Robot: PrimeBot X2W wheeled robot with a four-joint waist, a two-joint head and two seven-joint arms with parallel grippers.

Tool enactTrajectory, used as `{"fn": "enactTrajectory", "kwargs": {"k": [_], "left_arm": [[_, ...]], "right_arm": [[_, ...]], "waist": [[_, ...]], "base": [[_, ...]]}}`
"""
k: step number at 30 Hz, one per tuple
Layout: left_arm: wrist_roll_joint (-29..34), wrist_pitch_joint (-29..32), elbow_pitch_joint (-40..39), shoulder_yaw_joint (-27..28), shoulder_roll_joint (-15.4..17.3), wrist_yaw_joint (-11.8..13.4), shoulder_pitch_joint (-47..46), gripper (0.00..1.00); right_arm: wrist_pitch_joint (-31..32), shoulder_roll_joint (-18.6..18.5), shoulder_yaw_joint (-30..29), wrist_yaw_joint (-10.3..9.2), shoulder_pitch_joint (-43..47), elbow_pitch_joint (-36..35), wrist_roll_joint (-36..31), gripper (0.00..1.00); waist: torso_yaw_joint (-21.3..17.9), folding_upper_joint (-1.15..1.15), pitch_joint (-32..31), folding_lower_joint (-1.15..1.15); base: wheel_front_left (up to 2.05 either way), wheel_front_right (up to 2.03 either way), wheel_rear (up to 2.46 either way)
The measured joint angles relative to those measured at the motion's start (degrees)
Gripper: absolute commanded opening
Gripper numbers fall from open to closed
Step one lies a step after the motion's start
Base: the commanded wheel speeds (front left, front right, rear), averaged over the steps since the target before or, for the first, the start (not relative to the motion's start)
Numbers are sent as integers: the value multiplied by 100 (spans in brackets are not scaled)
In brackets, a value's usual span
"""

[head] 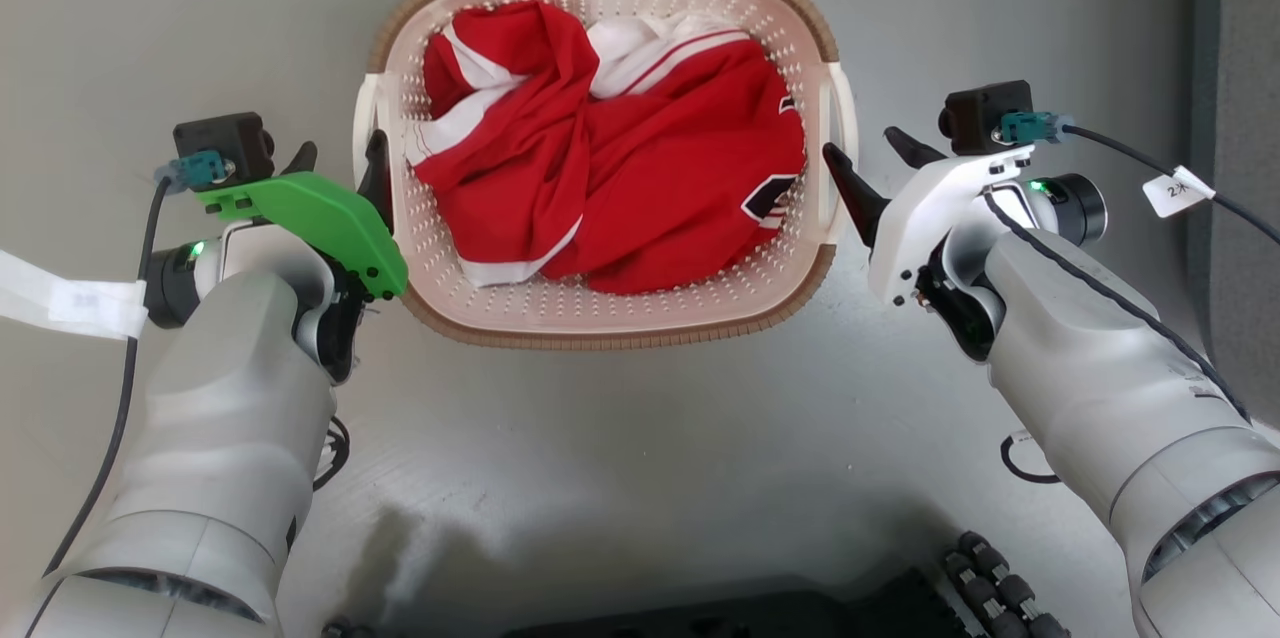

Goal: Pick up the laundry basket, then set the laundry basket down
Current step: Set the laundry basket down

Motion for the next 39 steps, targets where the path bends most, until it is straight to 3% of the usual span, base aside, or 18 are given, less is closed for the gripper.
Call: {"fn": "enactTrajectory", "kwargs": {"k": [25, 32, 39], "left_arm": [[-63, -225, -254, -104, 1, -75, 811, 100], [90, -225, -940, -8, 41, -76, 879, 100], [387, -242, -1707, 221, 305, 70, 904, 100]], "right_arm": [[-454, -221, -58, 0, 789, -408, 237, 100], [-455, -499, -370, -7, 815, -906, 118, 100], [-463, -587, -717, -165, 821, -1564, -86, 100]], "waist": [[-84, 0, -1712, -1], [-75, 0, -2215, -1], [-56, 0, -2563, -1]], "base": [[0, 0, 0], [0, 0, 0], [0, 0, 0]]}}
